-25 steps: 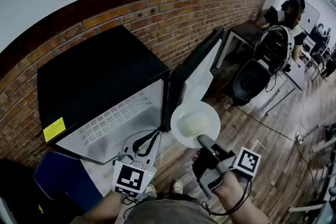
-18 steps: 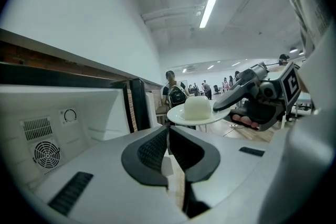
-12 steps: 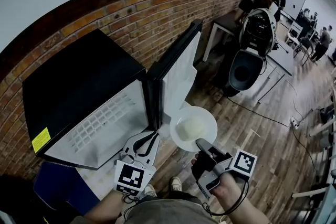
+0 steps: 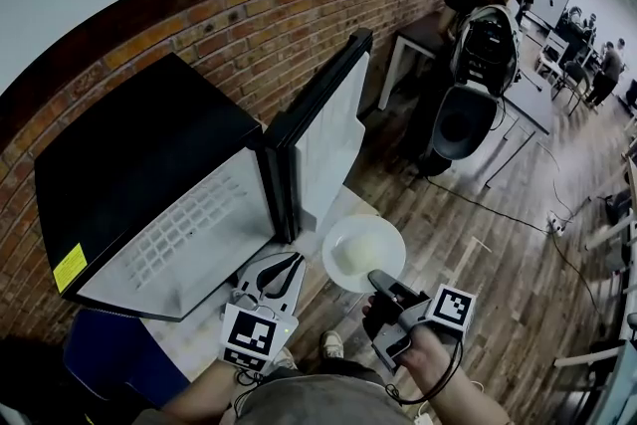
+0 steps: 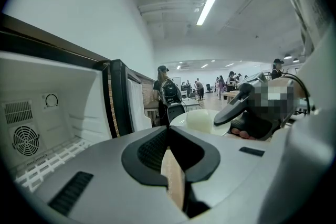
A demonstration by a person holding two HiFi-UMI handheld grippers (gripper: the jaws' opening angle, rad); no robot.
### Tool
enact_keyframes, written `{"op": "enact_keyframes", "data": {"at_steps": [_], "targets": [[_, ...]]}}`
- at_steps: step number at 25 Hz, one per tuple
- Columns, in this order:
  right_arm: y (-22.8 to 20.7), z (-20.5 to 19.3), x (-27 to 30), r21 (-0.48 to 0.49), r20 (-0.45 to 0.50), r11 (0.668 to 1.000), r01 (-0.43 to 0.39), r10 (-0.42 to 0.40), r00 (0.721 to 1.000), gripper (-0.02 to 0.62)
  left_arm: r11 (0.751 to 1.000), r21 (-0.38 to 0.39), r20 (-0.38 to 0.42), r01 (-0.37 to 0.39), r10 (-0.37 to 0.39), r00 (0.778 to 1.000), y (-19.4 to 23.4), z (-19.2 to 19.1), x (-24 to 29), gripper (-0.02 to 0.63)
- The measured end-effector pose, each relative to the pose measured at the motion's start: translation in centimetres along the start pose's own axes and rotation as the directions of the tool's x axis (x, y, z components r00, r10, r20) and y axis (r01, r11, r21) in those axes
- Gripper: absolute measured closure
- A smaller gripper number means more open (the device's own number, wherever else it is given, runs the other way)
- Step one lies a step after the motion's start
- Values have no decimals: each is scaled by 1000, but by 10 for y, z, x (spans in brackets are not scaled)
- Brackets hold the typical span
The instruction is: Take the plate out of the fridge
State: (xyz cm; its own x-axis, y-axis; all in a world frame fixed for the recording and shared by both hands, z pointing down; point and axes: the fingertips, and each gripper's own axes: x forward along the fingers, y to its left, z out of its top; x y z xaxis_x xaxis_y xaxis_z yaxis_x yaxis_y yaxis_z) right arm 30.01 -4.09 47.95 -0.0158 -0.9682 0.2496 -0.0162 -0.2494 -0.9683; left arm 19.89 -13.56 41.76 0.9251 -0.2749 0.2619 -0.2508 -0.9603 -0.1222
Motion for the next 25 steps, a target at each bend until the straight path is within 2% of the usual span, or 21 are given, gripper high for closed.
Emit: {"op": "enact_keyframes", "data": {"at_steps": [9, 25], "targets": [[-26, 5, 0, 13, -5, 999, 44, -44, 999, 555, 1000, -1, -32, 7, -8, 999, -8, -9, 1, 577], [-7, 14, 7, 1, -15, 1000, -12, 12, 1000, 555, 1000, 17, -42, 13, -12, 999, -7, -7, 7, 577]]}}
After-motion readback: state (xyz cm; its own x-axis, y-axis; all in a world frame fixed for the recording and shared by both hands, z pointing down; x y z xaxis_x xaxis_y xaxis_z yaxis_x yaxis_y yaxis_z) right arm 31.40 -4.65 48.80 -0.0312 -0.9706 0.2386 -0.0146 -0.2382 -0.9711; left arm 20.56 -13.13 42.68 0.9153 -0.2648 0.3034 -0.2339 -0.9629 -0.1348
